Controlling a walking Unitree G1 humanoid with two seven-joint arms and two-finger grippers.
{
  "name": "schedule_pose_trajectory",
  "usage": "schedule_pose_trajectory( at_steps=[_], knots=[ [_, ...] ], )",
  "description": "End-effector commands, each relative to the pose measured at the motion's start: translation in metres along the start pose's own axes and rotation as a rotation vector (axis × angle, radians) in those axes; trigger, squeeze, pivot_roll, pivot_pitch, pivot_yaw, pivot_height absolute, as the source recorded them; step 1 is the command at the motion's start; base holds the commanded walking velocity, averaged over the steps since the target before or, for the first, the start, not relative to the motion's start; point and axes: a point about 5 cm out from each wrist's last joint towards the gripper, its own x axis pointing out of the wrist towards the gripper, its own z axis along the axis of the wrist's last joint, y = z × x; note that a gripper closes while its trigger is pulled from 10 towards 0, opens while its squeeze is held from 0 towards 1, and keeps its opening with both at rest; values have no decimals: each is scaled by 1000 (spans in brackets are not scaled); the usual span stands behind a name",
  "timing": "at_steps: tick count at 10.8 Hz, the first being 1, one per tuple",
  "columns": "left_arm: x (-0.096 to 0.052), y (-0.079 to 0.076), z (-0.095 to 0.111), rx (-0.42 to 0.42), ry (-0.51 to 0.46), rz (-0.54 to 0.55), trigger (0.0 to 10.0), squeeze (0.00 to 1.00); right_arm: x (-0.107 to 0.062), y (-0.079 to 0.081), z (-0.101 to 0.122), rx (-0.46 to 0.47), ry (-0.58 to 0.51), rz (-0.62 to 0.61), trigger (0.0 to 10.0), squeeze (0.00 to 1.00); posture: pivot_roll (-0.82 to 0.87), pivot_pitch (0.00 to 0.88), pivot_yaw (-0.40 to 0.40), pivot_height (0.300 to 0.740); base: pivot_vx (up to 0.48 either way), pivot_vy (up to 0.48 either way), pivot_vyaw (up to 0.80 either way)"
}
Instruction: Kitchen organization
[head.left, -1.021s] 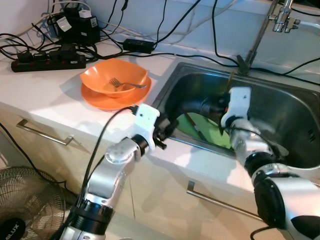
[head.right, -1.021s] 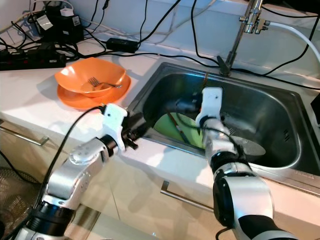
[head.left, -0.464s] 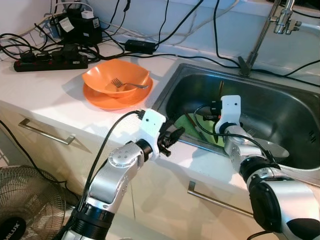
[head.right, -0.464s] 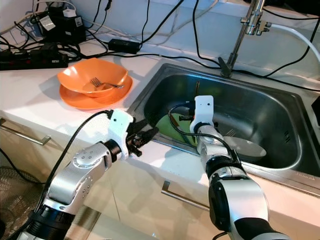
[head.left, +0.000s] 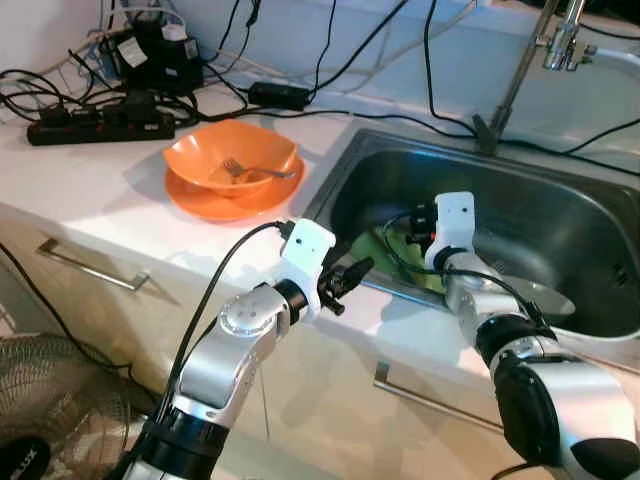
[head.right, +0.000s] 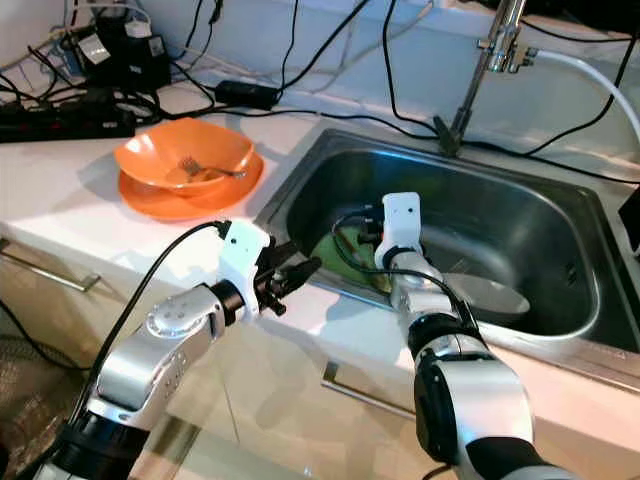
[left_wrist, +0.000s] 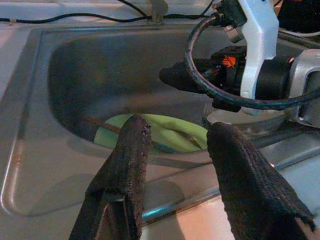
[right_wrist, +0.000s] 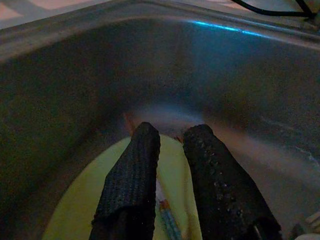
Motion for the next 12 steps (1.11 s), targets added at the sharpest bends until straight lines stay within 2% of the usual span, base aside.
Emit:
schedule_pose_trajectory(
  at_steps=[1,2,3,5,6,7,8,9,10,11,12],
  knots=[
    [0,-4,3,12,-4,-20,10000,0,-3,3,-11,5,32,12,10000,0,306,0,-42,740,0,0,0],
    [0,-3,4,20,-12,-8,10000,0,-2,2,-6,13,8,7,10000,0,297,0,-41,740,0,0,0],
    [2,6,13,114,-55,84,10000,0,2,4,17,51,-110,24,10000,0,288,5,-42,740,0,0,0],
    [4,13,32,326,-111,190,10000,0,3,5,49,92,-282,74,10000,0,275,17,-45,740,0,0,0],
    [3,16,39,389,-133,227,10000,0,2,6,58,108,-339,98,10000,0,270,17,-47,740,0,0,0],
    [3,19,48,550,-131,272,10000,0,0,8,63,164,-391,137,10000,0,260,21,-45,740,0,0,0],
    [7,30,58,747,-100,315,10000,0,-3,14,58,197,-411,177,10000,0,260,25,-44,740,0,0,0],
    [9,34,59,787,-93,336,10000,0,-4,16,54,199,-404,187,10000,0,257,24,-43,740,0,0,0],
    [14,40,61,887,-59,366,10000,0,-6,21,49,233,-401,213,10000,0,248,23,-39,740,0,0,0],
    [20,49,60,947,-3,393,10000,0,-9,23,46,248,-404,244,10000,0,242,25,-38,740,0,0,0],
    [23,54,58,958,24,398,10000,0,-10,23,45,250,-405,249,10000,0,234,22,-37,740,0,0,0]
  ],
)
